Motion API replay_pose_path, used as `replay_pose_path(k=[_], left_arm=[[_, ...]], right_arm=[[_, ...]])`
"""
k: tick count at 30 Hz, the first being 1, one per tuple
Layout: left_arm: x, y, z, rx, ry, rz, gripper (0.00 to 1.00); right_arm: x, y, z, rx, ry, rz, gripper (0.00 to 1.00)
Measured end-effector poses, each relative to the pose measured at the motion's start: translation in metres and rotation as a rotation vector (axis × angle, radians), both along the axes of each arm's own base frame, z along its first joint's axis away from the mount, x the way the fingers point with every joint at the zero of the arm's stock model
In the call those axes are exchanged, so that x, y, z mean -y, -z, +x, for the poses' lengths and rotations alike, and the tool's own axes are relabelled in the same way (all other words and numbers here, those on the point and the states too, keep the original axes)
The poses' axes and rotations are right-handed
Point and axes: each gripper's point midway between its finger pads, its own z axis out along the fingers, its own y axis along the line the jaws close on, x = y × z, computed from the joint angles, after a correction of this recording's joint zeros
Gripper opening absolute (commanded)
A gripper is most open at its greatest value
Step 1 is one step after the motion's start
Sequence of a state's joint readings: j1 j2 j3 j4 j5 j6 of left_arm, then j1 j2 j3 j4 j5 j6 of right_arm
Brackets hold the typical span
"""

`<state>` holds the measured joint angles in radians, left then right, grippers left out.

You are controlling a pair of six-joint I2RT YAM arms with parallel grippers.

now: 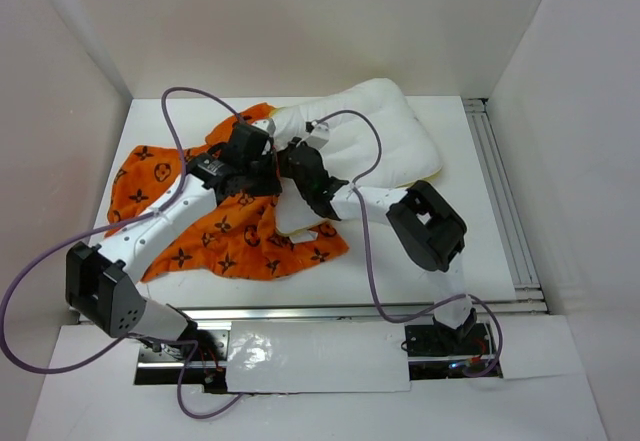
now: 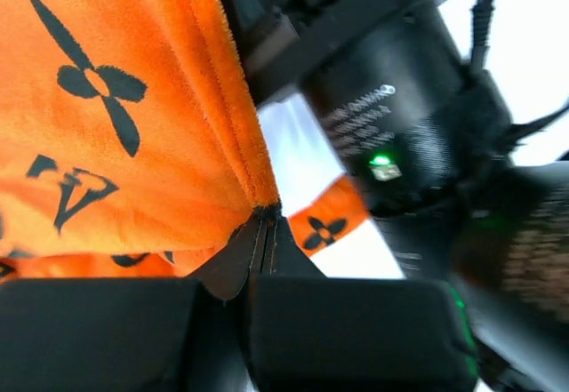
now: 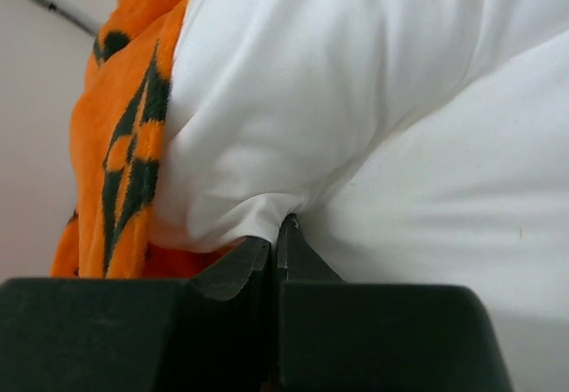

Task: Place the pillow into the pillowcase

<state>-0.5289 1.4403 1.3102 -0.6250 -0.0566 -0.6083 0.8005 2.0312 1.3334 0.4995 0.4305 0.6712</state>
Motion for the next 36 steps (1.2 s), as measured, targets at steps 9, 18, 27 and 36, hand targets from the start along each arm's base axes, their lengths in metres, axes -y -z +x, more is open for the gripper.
replay_pose_path(k=[9,18,27,36], left_arm=[[0.01,-0.029,-0.006,0.054,0.044,-0.075,0.0],[0.015,-0.024,-0.014,0.034,0.073,-0.095,0.0],[0.038,-0.017,0.015,0.015,0.097,-0.092,0.2],[0.026,-0.014,0.079,-0.029,0.061,-0.092,0.75]], right_arm=[[0.002,-0.02,0.026,-0.017,0.175,0.129,0.0],[0.022,-0.048,0.056,-0.047,0.309,0.254,0.0],[0.021,-0.03,0.081,-0.135,0.262,0.35,0.15],[0.067,0.008,0.117,-0.233,0.1,0.324,0.68]])
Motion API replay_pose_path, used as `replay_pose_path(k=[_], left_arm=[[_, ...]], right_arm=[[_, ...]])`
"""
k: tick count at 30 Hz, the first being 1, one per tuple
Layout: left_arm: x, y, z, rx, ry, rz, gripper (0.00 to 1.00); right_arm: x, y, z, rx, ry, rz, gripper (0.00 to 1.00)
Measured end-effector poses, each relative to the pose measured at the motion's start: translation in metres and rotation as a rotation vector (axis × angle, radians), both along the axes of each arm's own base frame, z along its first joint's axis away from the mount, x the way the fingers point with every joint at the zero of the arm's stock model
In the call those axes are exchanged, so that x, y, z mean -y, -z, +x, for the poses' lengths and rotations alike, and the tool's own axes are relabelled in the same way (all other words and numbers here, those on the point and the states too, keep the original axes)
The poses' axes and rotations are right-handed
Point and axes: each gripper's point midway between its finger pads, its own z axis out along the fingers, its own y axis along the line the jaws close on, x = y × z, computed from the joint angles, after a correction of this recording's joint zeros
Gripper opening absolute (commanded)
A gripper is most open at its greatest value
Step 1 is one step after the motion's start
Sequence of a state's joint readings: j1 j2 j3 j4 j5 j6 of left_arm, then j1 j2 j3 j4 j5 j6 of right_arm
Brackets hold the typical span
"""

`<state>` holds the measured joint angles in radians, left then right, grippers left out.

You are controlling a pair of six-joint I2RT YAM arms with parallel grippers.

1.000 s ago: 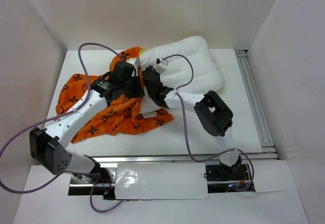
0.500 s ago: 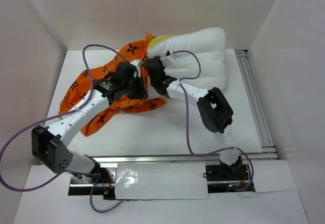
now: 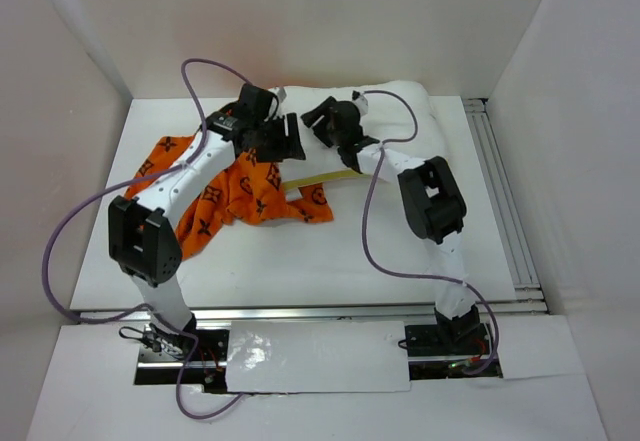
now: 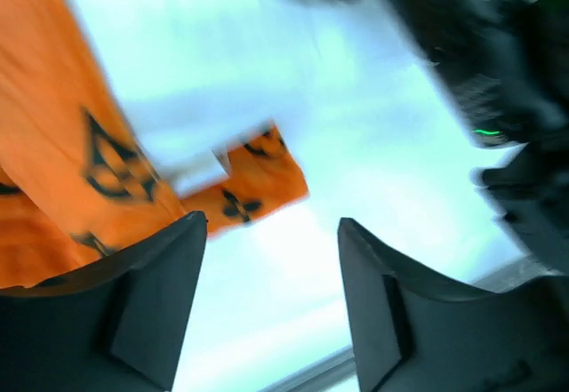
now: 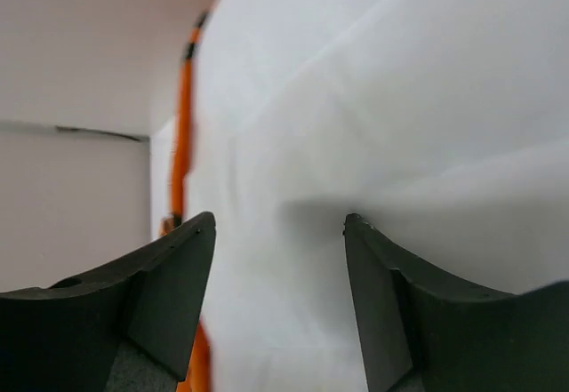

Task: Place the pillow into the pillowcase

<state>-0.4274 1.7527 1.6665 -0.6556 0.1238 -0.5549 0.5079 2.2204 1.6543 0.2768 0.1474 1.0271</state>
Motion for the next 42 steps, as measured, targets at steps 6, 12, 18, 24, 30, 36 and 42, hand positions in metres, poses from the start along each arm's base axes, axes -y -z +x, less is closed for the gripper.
replay_pose_path(k=[6,12,18,24,30,36,42], left_arm=[[-0.035,0.013,0.047,-0.042,-0.075,-0.007,0.86],[-0.061,0.001,0.096,-0.007,-0.142,-0.007,0.86],[-0.074,0.011,0.148,0.045,-0.203,0.017,0.88],[-0.074,0.064,0.187,0.059,-0.223,0.061,0.86],[-0.08,0.093,0.206,0.065,-0.285,0.081,0.72],[-0.076,0.095,0.215,0.099,-0.27,0.038,0.63],[-0.07,0.127,0.192,0.025,-0.241,0.038,0.33]], right_arm=[[0.058,0.024,0.01,-0.032,-0.136,-0.079,0.73],[0.072,0.002,0.007,0.096,-0.3,-0.3,0.78],[0.065,-0.04,0.026,0.305,-0.41,-0.502,0.88],[0.053,-0.053,0.083,0.521,-0.44,-0.71,1.0],[0.046,0.027,0.116,0.525,-0.472,-0.802,0.93],[0.045,0.054,0.104,0.516,-0.509,-0.792,0.88],[0.048,0.056,0.048,0.44,-0.538,-0.813,0.8]])
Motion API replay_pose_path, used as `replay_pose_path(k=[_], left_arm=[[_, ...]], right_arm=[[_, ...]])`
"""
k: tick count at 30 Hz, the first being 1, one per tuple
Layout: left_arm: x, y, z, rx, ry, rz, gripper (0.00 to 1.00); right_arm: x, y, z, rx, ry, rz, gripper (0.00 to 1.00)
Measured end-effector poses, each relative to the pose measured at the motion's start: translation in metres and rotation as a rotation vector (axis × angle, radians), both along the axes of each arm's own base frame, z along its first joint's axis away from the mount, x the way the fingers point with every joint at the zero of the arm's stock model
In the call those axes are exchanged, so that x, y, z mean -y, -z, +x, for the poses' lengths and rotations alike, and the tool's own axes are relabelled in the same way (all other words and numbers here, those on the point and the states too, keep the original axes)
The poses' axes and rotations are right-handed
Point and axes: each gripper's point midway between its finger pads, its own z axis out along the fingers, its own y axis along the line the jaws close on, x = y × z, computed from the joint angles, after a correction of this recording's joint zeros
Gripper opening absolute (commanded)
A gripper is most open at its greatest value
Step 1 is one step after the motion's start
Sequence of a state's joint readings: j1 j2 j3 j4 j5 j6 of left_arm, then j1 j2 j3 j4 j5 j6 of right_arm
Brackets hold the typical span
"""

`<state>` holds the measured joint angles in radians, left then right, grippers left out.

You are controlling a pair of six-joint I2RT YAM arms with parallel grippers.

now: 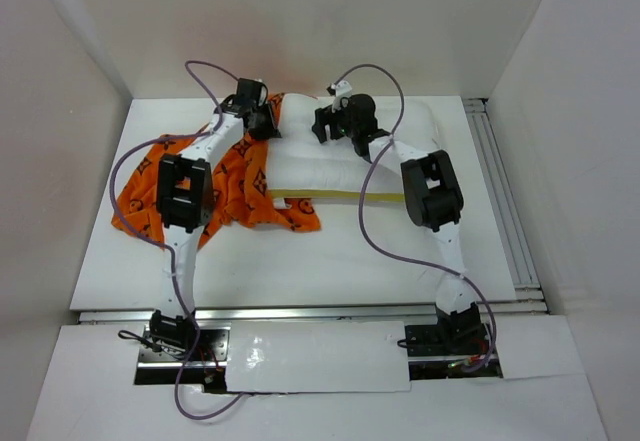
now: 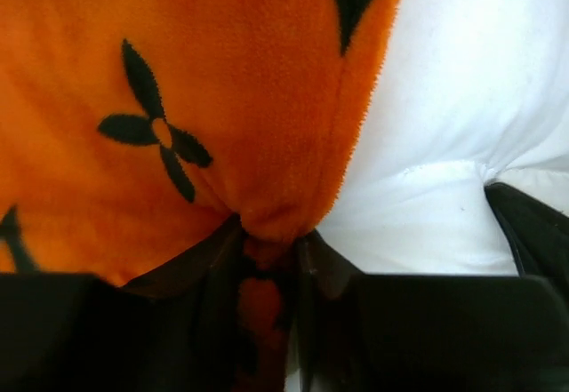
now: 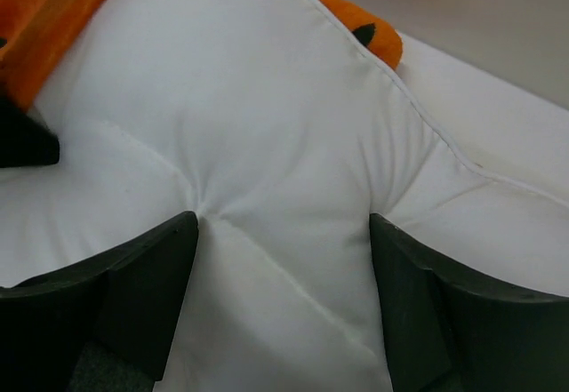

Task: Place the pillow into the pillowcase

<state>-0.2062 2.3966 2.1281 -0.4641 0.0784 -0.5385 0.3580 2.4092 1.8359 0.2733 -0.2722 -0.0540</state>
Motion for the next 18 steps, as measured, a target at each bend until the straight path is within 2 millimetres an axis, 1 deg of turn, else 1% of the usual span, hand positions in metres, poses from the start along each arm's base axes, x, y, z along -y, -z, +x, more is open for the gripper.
replay_pose_path(k=[2,4,6,8,9,10,11,13,14,15,16,18], left_arm=[[0.003,-0.002,-0.014,-0.012,0.005,0.015,0.28],[0.004,-0.004,-0.035,-0.027,0.01,0.033,0.26],[0.006,-0.008,-0.064,-0.053,0.019,0.042,0.26],[0.008,-0.008,-0.101,-0.087,0.02,0.053,0.28],[0.008,-0.008,-0.118,-0.106,0.022,0.064,0.31],[0.011,-0.01,-0.144,-0.123,0.039,0.078,0.34],[0.013,-0.011,-0.164,-0.138,0.045,0.092,0.46],[0.013,-0.014,-0.199,-0.173,0.064,0.119,0.59],[0.011,-0.016,-0.213,-0.19,0.065,0.132,0.65],[0.011,-0.018,-0.225,-0.204,0.065,0.143,0.7],[0.01,-0.021,-0.232,-0.215,0.063,0.153,0.71],[0.007,-0.025,-0.237,-0.223,0.047,0.174,0.73]], right_arm=[[-0.002,0.003,-0.017,-0.031,-0.01,-0.006,0.77],[-0.002,0.006,-0.039,-0.075,-0.029,0.006,0.77],[-0.001,0.01,-0.066,-0.124,-0.062,0.023,0.77],[0.0,0.013,-0.097,-0.162,-0.094,0.035,0.79],[0.0,0.014,-0.116,-0.184,-0.109,0.034,0.79],[-0.002,0.013,-0.135,-0.2,-0.123,0.028,0.79],[-0.003,0.012,-0.154,-0.217,-0.133,0.016,0.79],[-0.006,0.008,-0.187,-0.25,-0.155,-0.009,0.8],[-0.007,0.004,-0.203,-0.267,-0.169,-0.022,0.81],[-0.007,0.0,-0.215,-0.278,-0.178,-0.035,0.81],[-0.006,-0.005,-0.223,-0.284,-0.183,-0.045,0.83],[-0.002,-0.013,-0.233,-0.298,-0.183,-0.062,0.94]])
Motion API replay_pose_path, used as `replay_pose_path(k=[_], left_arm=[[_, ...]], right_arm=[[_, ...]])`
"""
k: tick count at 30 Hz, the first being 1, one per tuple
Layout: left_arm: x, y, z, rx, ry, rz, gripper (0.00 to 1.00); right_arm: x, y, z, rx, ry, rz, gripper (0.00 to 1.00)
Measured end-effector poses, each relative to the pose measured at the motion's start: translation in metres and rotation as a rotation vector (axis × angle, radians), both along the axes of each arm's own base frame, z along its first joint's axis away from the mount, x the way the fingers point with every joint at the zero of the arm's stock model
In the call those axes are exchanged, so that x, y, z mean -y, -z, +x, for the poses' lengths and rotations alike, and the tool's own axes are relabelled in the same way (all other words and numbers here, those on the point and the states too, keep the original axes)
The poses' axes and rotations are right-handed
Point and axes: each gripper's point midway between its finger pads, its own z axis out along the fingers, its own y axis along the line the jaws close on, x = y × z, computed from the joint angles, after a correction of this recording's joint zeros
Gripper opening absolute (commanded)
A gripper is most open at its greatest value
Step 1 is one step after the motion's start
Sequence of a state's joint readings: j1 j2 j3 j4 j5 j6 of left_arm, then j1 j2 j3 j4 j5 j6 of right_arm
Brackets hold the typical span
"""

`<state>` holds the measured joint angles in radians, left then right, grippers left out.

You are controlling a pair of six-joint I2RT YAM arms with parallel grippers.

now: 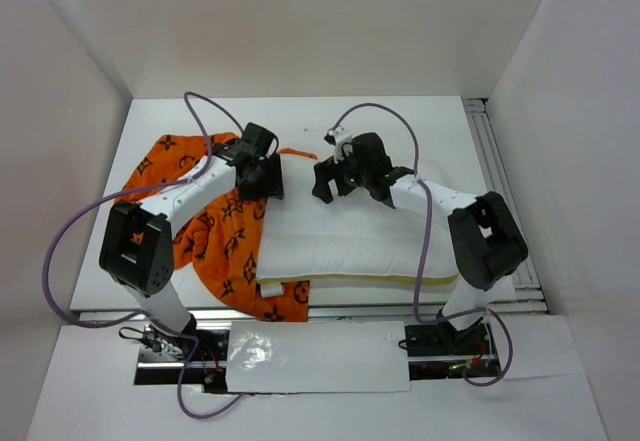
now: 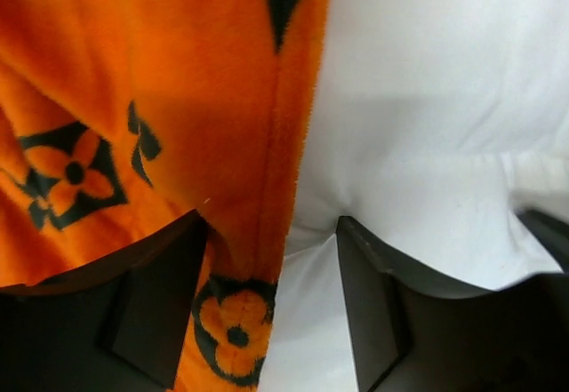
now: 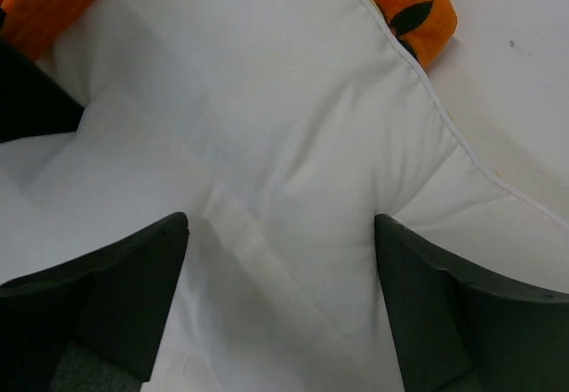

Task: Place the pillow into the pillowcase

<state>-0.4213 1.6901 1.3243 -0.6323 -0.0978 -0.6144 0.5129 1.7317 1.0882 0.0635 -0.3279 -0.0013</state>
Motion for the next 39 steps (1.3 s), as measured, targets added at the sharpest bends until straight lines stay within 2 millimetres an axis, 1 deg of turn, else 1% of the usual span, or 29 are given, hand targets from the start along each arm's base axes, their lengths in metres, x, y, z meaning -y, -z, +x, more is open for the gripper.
replay_pose_path(k=[2,4,6,9,11,12,14,16,19,23,25,27,28,29,30,31,32,33,34,35,36,37,38,39], left_arm=[[-0.004,-0.006,0.003,0.004,-0.017,0.022,0.74],[-0.005,-0.015,0.011,0.017,-0.041,0.038,0.74],[-0.005,-0.031,0.028,0.051,-0.061,0.05,0.74],[-0.002,-0.056,0.06,0.121,-0.088,0.057,0.74],[-0.001,-0.065,0.078,0.154,-0.092,0.059,0.74],[0.0,-0.066,0.086,0.159,-0.088,0.063,0.74],[-0.001,-0.065,0.099,0.164,-0.09,0.067,0.73],[-0.005,-0.053,0.106,0.139,-0.09,0.087,0.72],[-0.013,-0.033,0.105,0.081,-0.096,0.113,0.71],[-0.019,-0.021,0.104,0.045,-0.104,0.128,0.63],[-0.019,-0.017,0.105,0.039,-0.105,0.128,0.55],[-0.016,-0.014,0.108,0.045,-0.102,0.118,0.5],[-0.015,-0.012,0.108,0.045,-0.1,0.114,0.45],[-0.014,-0.01,0.108,0.044,-0.097,0.108,0.41],[-0.013,-0.009,0.109,0.046,-0.095,0.103,0.34],[-0.011,-0.008,0.109,0.047,-0.095,0.096,0.34],[-0.01,-0.006,0.11,0.049,-0.087,0.089,0.27],[-0.008,-0.005,0.11,0.05,-0.083,0.082,0.24],[-0.007,-0.003,0.11,0.05,-0.076,0.075,0.15],[-0.005,-0.001,0.11,0.05,-0.073,0.069,0.0],[-0.005,0.001,0.11,0.049,-0.067,0.067,0.0],[-0.004,0.002,0.11,0.051,-0.063,0.064,0.0],[-0.003,0.003,0.111,0.054,-0.054,0.065,0.0],[-0.002,0.005,0.11,0.055,-0.049,0.067,0.0]], right_arm=[[0.006,-0.011,-0.005,0.009,-0.005,-0.009,0.96],[0.012,-0.021,-0.006,0.015,-0.013,-0.008,0.97],[0.019,-0.029,-0.001,0.03,-0.026,-0.009,0.97],[0.026,-0.04,0.012,0.065,-0.052,-0.032,0.97],[0.027,-0.048,0.02,0.105,-0.082,-0.045,0.97],[0.025,-0.05,0.022,0.122,-0.101,-0.05,0.98],[0.02,-0.053,0.025,0.147,-0.151,-0.058,1.0],[0.015,-0.052,0.027,0.156,-0.2,-0.067,1.0],[0.008,-0.048,0.031,0.163,-0.266,-0.07,1.0],[-0.001,-0.034,0.032,0.144,-0.352,-0.07,1.0],[-0.002,-0.023,0.032,0.124,-0.376,-0.073,1.0],[-0.005,-0.012,0.03,0.096,-0.399,-0.073,1.0],[-0.007,-0.007,0.03,0.083,-0.411,-0.07,1.0],[-0.009,-0.002,0.031,0.071,-0.418,-0.07,0.99],[-0.012,0.002,0.031,0.063,-0.429,-0.069,0.97],[-0.013,0.006,0.031,0.056,-0.436,-0.068,0.95],[-0.014,0.008,0.032,0.052,-0.441,-0.067,0.86],[-0.016,0.01,0.032,0.052,-0.448,-0.067,0.76],[-0.017,0.011,0.032,0.051,-0.452,-0.066,0.65],[-0.017,0.011,0.032,0.055,-0.458,-0.066,0.57],[-0.018,0.011,0.031,0.056,-0.461,-0.063,0.48],[-0.018,0.01,0.031,0.056,-0.463,-0.058,0.48],[-0.019,0.009,0.031,0.056,-0.464,-0.053,0.45],[-0.019,0.009,0.031,0.056,-0.463,-0.051,0.39]])
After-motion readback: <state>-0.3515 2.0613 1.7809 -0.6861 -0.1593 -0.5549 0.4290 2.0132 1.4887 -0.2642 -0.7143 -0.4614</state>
